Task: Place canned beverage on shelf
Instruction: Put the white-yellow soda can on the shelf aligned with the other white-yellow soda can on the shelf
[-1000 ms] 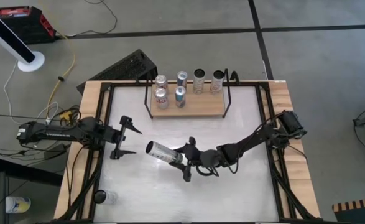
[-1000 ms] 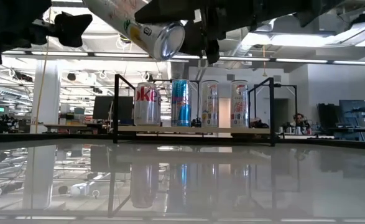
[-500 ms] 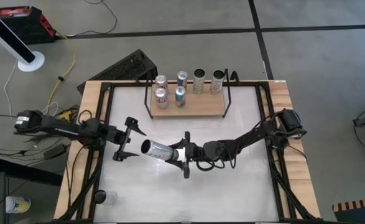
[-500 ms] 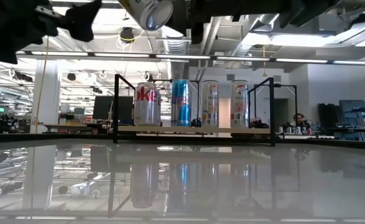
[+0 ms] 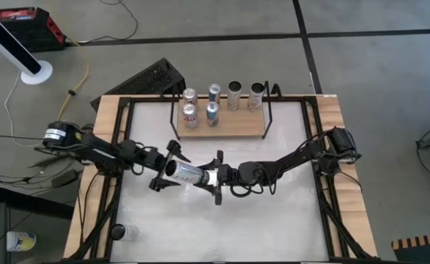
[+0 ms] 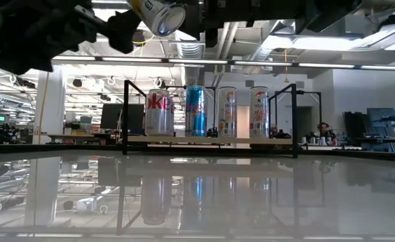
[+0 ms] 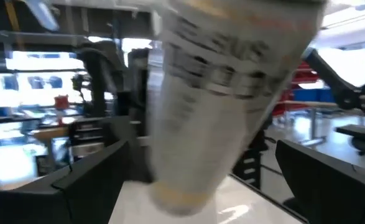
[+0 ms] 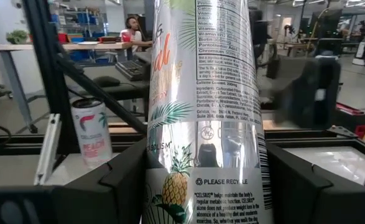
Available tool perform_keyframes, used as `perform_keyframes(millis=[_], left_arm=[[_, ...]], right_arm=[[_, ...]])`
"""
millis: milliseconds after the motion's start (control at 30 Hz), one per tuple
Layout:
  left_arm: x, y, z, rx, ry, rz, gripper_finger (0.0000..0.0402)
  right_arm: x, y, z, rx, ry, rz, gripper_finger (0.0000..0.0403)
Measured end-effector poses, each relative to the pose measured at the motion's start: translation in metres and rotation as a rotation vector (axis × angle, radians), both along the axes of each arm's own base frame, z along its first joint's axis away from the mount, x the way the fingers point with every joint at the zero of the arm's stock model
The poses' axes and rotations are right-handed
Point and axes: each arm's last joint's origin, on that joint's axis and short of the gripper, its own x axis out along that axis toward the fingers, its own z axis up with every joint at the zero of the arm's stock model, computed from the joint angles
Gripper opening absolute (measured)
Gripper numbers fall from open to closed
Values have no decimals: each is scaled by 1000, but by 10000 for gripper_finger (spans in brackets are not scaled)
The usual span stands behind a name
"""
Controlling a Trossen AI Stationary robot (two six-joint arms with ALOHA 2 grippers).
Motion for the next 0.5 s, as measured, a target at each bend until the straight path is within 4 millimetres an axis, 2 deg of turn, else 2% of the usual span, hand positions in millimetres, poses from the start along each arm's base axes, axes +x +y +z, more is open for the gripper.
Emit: perform_keyframes(millis=[167, 500], left_arm=[[13, -1, -1, -10, 22, -24, 393], [15, -11, -2, -21, 13, 54, 388]], right_arm=[[2, -7, -3, -7, 26, -23, 278], [10, -11, -24, -8, 74, -78, 278]])
